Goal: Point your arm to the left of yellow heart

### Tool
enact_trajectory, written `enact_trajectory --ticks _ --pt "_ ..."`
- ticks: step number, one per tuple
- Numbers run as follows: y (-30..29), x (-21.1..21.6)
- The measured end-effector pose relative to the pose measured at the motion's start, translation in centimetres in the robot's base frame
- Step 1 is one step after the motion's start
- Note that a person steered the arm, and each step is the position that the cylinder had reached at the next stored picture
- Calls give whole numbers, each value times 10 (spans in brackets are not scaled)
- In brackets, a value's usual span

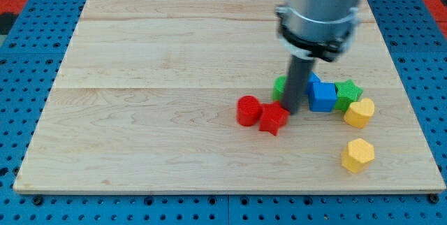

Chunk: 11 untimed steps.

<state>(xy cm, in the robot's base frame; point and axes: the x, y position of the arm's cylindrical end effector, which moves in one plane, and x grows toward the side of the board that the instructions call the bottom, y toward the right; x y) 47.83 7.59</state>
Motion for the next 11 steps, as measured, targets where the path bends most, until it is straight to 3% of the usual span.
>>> enact_trajectory --ticks 1,6,11 --pt "-25 -8" --pt "87 40" --pt "70 22"
